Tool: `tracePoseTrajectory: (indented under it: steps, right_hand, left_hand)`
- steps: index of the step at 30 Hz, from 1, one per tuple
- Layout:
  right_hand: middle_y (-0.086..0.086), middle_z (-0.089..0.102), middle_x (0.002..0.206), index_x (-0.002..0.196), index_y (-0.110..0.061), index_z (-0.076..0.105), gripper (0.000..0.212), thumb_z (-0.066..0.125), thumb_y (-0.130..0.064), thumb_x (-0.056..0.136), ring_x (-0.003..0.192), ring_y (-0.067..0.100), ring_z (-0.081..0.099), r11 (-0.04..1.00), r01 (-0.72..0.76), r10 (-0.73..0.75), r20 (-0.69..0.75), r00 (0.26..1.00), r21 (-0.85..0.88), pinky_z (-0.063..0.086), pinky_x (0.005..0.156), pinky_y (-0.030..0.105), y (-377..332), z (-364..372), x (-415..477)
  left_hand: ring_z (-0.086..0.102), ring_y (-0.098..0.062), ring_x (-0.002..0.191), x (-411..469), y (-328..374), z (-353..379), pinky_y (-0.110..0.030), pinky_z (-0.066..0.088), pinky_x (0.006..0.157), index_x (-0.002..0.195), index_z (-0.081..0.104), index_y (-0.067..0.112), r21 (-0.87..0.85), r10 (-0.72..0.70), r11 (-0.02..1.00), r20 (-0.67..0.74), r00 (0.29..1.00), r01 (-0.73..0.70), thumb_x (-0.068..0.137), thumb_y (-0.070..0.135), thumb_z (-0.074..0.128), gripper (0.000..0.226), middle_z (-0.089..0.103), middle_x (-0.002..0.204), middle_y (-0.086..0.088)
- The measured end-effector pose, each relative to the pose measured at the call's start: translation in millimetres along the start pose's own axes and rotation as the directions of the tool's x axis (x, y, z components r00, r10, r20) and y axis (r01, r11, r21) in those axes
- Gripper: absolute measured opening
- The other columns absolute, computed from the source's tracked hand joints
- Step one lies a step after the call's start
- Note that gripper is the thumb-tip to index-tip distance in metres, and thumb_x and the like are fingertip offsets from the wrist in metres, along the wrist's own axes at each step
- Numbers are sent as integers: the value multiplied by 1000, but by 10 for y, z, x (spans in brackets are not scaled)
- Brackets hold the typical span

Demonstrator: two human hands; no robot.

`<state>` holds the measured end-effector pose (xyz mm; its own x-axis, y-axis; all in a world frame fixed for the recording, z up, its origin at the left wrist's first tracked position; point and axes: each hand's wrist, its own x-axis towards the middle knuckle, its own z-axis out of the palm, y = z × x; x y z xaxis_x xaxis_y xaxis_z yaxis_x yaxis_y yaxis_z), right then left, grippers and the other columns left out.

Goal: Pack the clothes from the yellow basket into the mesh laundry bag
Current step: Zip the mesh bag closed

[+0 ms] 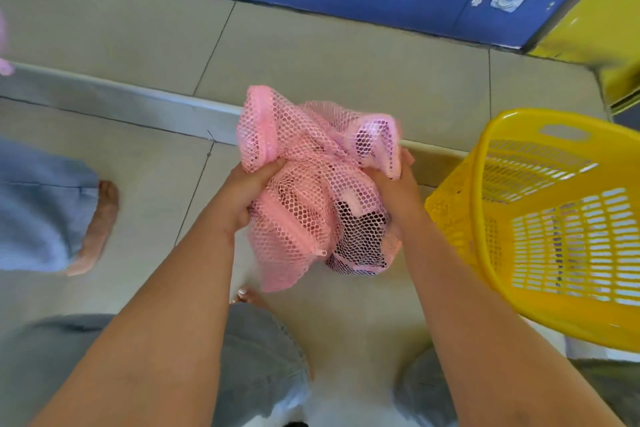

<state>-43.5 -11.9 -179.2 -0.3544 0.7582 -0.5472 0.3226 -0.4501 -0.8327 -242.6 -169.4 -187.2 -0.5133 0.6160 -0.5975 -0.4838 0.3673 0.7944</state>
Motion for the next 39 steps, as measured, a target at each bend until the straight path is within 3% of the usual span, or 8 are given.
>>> tracePoseTrajectory:
  steps: [6,9,17,24,29,32,36,39]
  right_hand:
    - [6,69,110,110,-29,56,41,80,-32,77,94,27,70,989,127,-125,-25,992,74,57,86,50,-716,-213,-463]
    - [3,68,106,94,-38,53,36,82,-34,73,91,27,71,974,187,-188,-4,982,128,60,75,47,-1148,-249,-609]
    - [11,65,120,129,-19,49,63,81,-15,75,101,31,69,887,317,-328,-24,944,336,58,83,52,-2320,-273,-439]
    - [8,62,116,110,-25,49,46,79,-16,77,99,29,69,865,366,-351,-107,930,344,59,79,53,-2777,-281,514]
    - [7,54,131,140,-20,38,74,75,-36,78,115,29,57,935,355,-343,-290,893,-11,47,102,48,-2496,-259,1384]
    - [15,35,150,153,-23,20,82,65,-44,87,133,32,41,896,316,-397,-240,886,-313,34,107,39,-2189,-215,1676]
    - [13,9,162,156,-24,9,83,48,-59,92,147,33,19,696,314,-531,-169,830,-646,24,115,46,-1893,-205,1687]
    - [9,11,163,153,-30,8,86,28,-79,85,146,35,23,378,245,-720,-117,684,-893,25,112,59,-1814,-197,1484]
  left_hand:
    - [78,-20,93,-480,626,166,-35,60,78,116,71,27,-23,126,992,62,990,-124,70,44,85,51,80,106,0]
    - [78,-16,92,-630,993,232,-28,61,69,111,72,28,-64,204,978,59,977,-201,70,44,84,45,81,104,3]
    - [79,-13,81,-442,2006,578,-26,61,58,111,69,23,-168,342,925,-24,939,-341,85,33,80,30,82,90,5]
    - [78,-15,90,473,2558,914,-30,63,68,110,70,27,-138,389,912,-7,921,-387,83,33,81,31,81,101,5]
    - [75,-19,92,1401,2347,978,-37,63,81,132,64,21,-9,346,938,-65,936,-347,82,31,83,54,77,114,-1]
    - [66,-23,109,1773,2142,962,-30,52,90,145,49,11,351,399,878,-162,903,-325,88,25,77,65,63,134,-11]
    - [38,-46,141,1810,2003,860,-50,34,113,160,12,13,704,464,692,-265,845,-158,88,52,70,100,26,160,-23]
    - [31,-48,144,1569,1957,841,-61,37,110,161,8,17,882,681,430,-176,711,-193,93,56,60,94,15,167,-20]
